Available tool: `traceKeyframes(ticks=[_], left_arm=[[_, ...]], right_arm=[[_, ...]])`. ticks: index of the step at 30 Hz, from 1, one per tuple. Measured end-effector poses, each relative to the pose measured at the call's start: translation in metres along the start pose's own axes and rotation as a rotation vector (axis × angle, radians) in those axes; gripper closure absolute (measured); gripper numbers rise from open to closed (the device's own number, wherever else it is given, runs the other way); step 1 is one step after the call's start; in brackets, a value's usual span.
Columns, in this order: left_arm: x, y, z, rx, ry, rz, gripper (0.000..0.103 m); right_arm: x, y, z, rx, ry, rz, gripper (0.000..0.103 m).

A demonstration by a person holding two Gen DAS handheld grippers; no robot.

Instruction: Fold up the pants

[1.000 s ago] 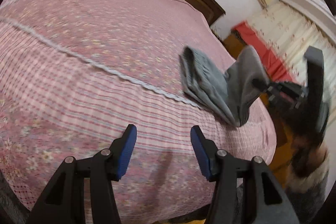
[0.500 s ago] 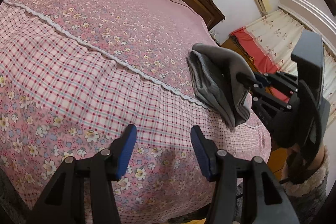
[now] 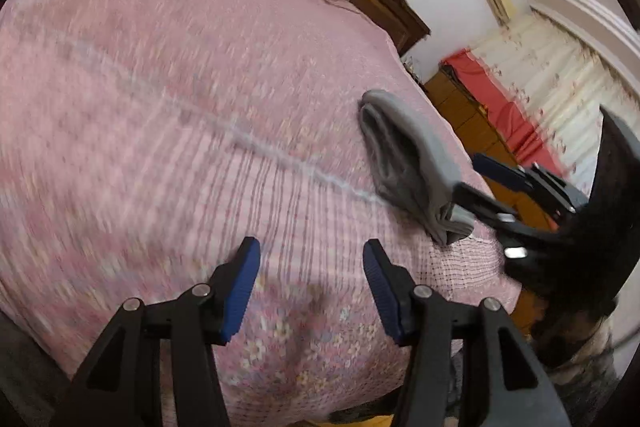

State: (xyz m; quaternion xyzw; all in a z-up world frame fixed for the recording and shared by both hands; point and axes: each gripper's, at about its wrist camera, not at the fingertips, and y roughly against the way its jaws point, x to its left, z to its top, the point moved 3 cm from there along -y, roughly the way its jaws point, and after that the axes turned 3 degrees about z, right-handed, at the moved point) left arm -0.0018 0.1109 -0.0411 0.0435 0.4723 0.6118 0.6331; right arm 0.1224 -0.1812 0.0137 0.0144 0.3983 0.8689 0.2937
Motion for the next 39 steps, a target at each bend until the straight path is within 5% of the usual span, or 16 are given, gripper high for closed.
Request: traceKeyframes(ticks=[3,5,8,9,11,14,19,26,28,31,33,34,35,37,39], left_arm=[[-0.02,0.009,0.037,-0.045,-0.064,-0.022,0.045],[-0.047,0.007,0.066,-0.068,-0.107,-0.061,0.044],[-0.095,-0.013,0.096,-0.09,-0.198,-0.104,0.041],[-0.113,-0.028,0.101,-0.073,-0.236,-0.112,0.044],[-0.138,-0.056,0.101,-0.017,-0.286,-0.087,0.073],[-0.158,-0.079,0.078,0.011,-0.357,-0.068,0.075],[-0.131,-0.125,0.048,0.105,-0.412,0.119,0.081],[-0.132,-0.121,0.048,0.033,-0.518,0.293,0.081],[-0.132,-0.127,0.048,0.004,-0.574,0.404,0.071],[-0.126,-0.122,0.056,0.026,-0.521,0.384,0.071],[-0.133,-0.104,0.056,-0.021,-0.524,0.39,0.071],[-0.141,-0.09,0.053,-0.063,-0.551,0.386,0.066],[-0.148,-0.082,0.049,-0.082,-0.57,0.372,0.061],[-0.169,-0.072,0.03,-0.099,-0.666,0.28,0.039],[-0.192,-0.078,0.001,-0.109,-0.845,0.229,0.035]], right_arm=[[-0.053,0.002,-0.005,-0.006,-0.216,0.166,0.063],[-0.074,-0.006,-0.01,-0.059,-0.329,0.28,0.084],[-0.088,-0.032,-0.026,-0.113,-0.428,0.418,0.086],[-0.091,-0.05,-0.037,-0.087,-0.48,0.416,0.086],[-0.088,-0.086,-0.057,-0.006,-0.581,0.434,0.088],[-0.084,-0.107,-0.066,-0.033,-0.66,0.433,0.098],[-0.107,-0.077,-0.077,-0.075,-0.756,0.528,0.098],[-0.113,-0.064,-0.112,-0.051,-0.754,0.662,0.096],[-0.107,-0.07,-0.119,-0.019,-0.772,0.645,0.096],[-0.103,-0.047,-0.116,-0.074,-0.757,0.477,0.096],[-0.091,-0.015,-0.114,-0.128,-0.665,0.23,0.072],[-0.078,0.003,-0.114,-0.171,-0.595,0.101,0.043],[-0.064,0.014,-0.115,-0.206,-0.541,0.024,0.029],[-0.04,0.022,-0.116,-0.214,-0.464,-0.072,0.029],[-0.037,0.016,-0.119,-0.176,-0.493,-0.088,0.029]])
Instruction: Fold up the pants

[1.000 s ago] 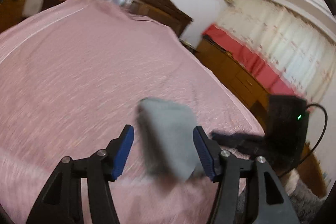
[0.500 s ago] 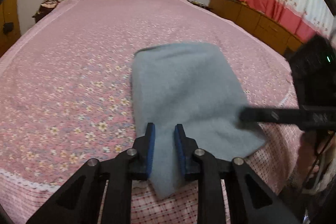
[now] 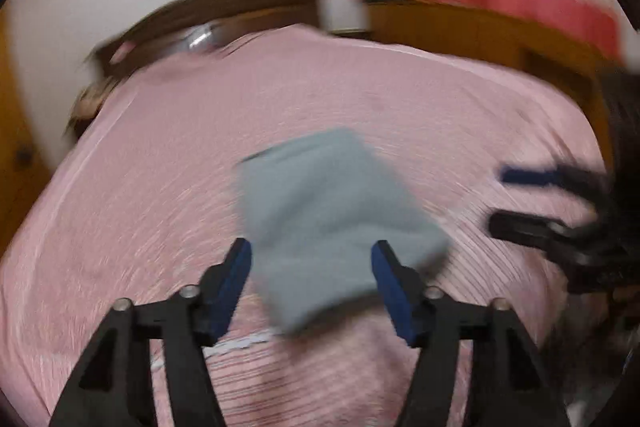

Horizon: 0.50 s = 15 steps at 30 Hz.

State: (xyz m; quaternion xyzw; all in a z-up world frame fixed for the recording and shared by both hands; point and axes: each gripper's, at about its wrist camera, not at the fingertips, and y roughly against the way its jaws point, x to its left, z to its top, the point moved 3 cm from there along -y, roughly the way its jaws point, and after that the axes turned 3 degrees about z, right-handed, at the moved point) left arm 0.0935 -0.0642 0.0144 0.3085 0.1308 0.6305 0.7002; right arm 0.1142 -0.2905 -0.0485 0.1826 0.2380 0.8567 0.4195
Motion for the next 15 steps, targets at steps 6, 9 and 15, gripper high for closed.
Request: traceKeyframes(ticks=[6,9,15], left_arm=[[-0.06,-0.029,-0.022,-0.074,-0.322,0.007,0.035],[-0.06,-0.051,-0.026,-0.078,-0.362,0.037,0.035],[-0.068,-0.059,-0.034,-0.17,-0.498,0.051,0.034]], right_arm=[[-0.037,0.019,-0.035,0.135,-0.332,-0.037,0.031],[-0.03,0.036,-0.056,0.053,-0.458,-0.115,0.031],[0.005,0.011,-0.063,-0.081,-0.575,-0.102,0.031]])
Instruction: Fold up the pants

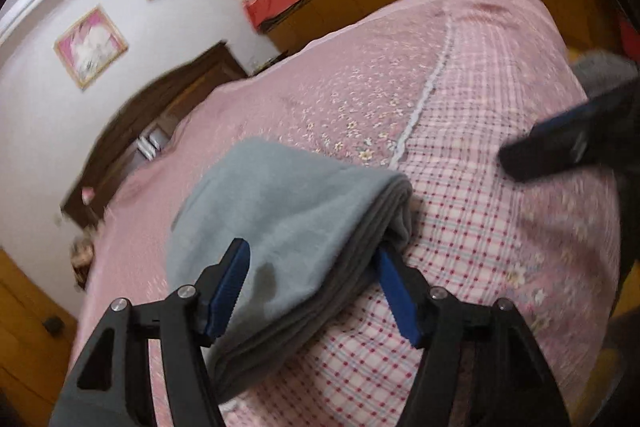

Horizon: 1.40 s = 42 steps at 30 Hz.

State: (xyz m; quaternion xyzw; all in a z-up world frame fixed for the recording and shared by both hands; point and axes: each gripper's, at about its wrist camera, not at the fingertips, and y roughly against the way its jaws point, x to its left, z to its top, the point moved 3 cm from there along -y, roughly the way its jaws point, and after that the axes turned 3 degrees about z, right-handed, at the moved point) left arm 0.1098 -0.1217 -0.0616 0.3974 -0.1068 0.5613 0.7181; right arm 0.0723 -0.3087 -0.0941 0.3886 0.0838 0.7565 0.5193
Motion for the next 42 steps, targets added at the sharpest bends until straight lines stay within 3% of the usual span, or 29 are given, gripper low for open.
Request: traceKeyframes(ticks=[3,7,11,15,17,20,23,27,34,35,37,38,40,42], left_arm=[[-0.004,0.01,0.001,-0.08,-0.048,0.074,0.04],[0.007,0.016,0.004,-0.13,0.026,0.122,0.046],[0.008,0.021,0.004,-0.131,0.025,0.104,0.05],[0.008,0.024,0.0,-0.142,0.028,0.079,0.053],[0.012,0.028,-0.006,-0.151,0.03,0.083,0.058],[0.016,0.028,-0.008,-0.153,0.047,0.074,0.076],[0.019,0.031,-0.008,-0.159,0.055,0.069,0.089],[0.017,0.032,-0.009,-0.152,0.045,0.069,0.091],[0.007,0.033,-0.013,-0.13,0.002,0.066,0.091],[0.007,0.033,-0.013,-0.127,0.007,0.06,0.091],[0.008,0.033,-0.015,-0.121,0.009,0.071,0.092],[0.01,0.033,-0.015,-0.117,0.014,0.074,0.092],[0.013,0.033,-0.016,-0.103,0.038,0.045,0.092],[0.013,0.036,-0.016,-0.096,0.044,0.009,0.092]], right_arm=[[0.012,-0.005,0.007,-0.057,0.025,0.051,0.031],[0.014,-0.023,0.011,-0.042,0.018,0.062,0.031],[0.04,-0.06,0.017,-0.002,0.139,0.06,0.027],[0.063,-0.083,0.024,0.009,0.299,0.005,0.027],[0.065,-0.095,0.029,0.001,0.289,0.0,0.027],[0.058,-0.103,0.041,-0.01,0.227,0.005,0.027],[0.059,-0.11,0.049,-0.006,0.228,-0.049,0.032],[0.053,-0.088,0.045,-0.047,0.317,-0.165,0.033],[0.051,-0.067,0.029,-0.01,0.413,-0.236,0.033],[0.046,-0.059,0.027,-0.011,0.416,-0.265,0.033],[0.032,-0.047,0.027,-0.036,0.398,-0.451,0.033],[0.023,-0.045,0.032,-0.033,0.348,-0.466,0.034],[0.004,-0.038,0.045,-0.014,0.155,-0.322,0.037],[0.004,-0.037,0.057,-0.021,0.041,-0.196,0.039]])
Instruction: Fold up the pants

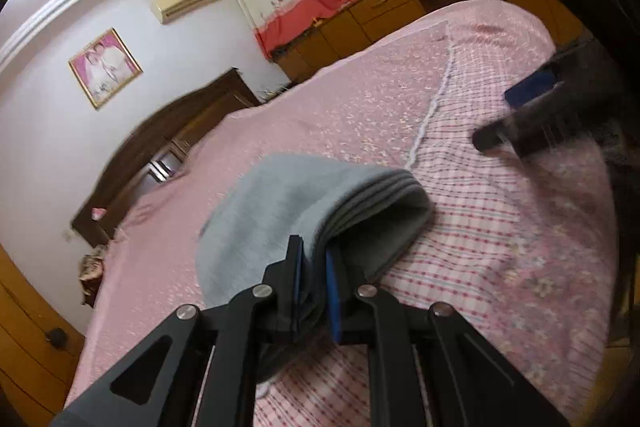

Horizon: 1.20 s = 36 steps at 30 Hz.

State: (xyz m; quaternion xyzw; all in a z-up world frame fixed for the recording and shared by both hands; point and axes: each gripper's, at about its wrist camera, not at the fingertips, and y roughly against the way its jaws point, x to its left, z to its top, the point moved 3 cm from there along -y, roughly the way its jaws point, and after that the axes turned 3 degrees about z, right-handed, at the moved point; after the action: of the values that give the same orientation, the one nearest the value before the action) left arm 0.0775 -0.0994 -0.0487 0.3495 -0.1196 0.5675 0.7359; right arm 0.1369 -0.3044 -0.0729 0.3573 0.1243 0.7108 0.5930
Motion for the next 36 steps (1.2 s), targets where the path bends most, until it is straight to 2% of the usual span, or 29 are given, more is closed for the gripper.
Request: traceKeyframes(ticks=[1,2,3,4,6,7,9,10,11,13,15,18,19,21,23,25,27,28,30,32,34,36], left_arm=[[-0.002,0.002,0.0,0.0,-0.008,-0.008,0.092],[-0.004,0.004,-0.002,0.003,-0.018,-0.012,0.091],[-0.007,0.005,-0.003,0.007,-0.027,-0.015,0.091],[-0.009,0.005,-0.004,0.012,-0.038,-0.014,0.091],[-0.011,0.005,-0.005,0.019,-0.049,-0.011,0.091],[-0.011,0.005,-0.006,0.023,-0.051,-0.012,0.091],[-0.011,0.005,-0.007,0.033,-0.049,-0.022,0.091],[-0.01,0.005,-0.008,0.039,-0.047,-0.027,0.091],[-0.01,0.005,-0.009,0.045,-0.046,-0.033,0.091],[-0.012,0.003,-0.014,0.072,-0.053,-0.054,0.092],[-0.016,0.004,-0.018,0.088,-0.065,-0.062,0.091],[-0.009,0.022,-0.014,0.074,-0.016,-0.087,0.091],[-0.002,0.032,-0.008,0.051,0.038,-0.091,0.091],[0.014,0.043,0.004,0.029,0.158,-0.146,0.091],[0.034,0.045,0.017,0.014,0.299,-0.185,0.083],[0.046,0.036,0.025,0.022,0.412,-0.231,0.069],[0.056,0.013,0.027,0.067,0.558,-0.303,0.069],[0.056,0.002,0.024,0.081,0.6,-0.335,0.069],[0.052,-0.019,0.014,0.137,0.644,-0.361,0.069],[0.042,-0.041,-0.003,0.232,0.652,-0.36,0.07],[0.039,-0.041,-0.015,0.228,0.668,-0.356,0.077],[0.048,-0.039,-0.017,0.233,0.705,-0.388,0.077]], right_arm=[[0.008,-0.001,0.009,-0.005,-0.029,0.085,0.048],[0.021,-0.003,0.018,-0.015,-0.033,0.177,0.063],[0.031,-0.005,0.023,-0.014,-0.035,0.261,0.071],[0.047,-0.012,0.03,0.003,-0.051,0.428,0.086],[0.062,-0.023,0.03,0.032,-0.078,0.662,0.09],[0.065,-0.033,0.025,0.065,-0.085,0.72,0.091],[0.058,-0.059,0.006,0.167,-0.091,0.647,0.093],[0.05,-0.071,-0.006,0.213,-0.106,0.606,0.101],[0.043,-0.078,-0.012,0.238,-0.123,0.608,0.103],[0.033,-0.078,-0.014,0.224,-0.165,0.653,0.103],[0.038,-0.074,-0.009,0.227,-0.118,0.609,0.103],[0.052,-0.072,-0.005,0.213,-0.04,0.555,0.103],[0.054,-0.072,-0.006,0.206,-0.036,0.549,0.103],[0.052,-0.077,-0.011,0.204,-0.073,0.565,0.103],[0.043,-0.079,-0.015,0.218,-0.15,0.603,0.103],[0.032,-0.081,-0.017,0.232,-0.199,0.634,0.103],[0.031,-0.081,-0.018,0.229,-0.178,0.64,0.103],[0.033,-0.081,-0.02,0.225,-0.166,0.64,0.103],[0.031,-0.078,-0.024,0.216,-0.155,0.635,0.103],[0.035,-0.081,-0.03,0.23,-0.138,0.62,0.103],[0.037,-0.077,-0.04,0.218,-0.112,0.614,0.103],[0.038,-0.08,-0.045,0.212,-0.104,0.613,0.103]])
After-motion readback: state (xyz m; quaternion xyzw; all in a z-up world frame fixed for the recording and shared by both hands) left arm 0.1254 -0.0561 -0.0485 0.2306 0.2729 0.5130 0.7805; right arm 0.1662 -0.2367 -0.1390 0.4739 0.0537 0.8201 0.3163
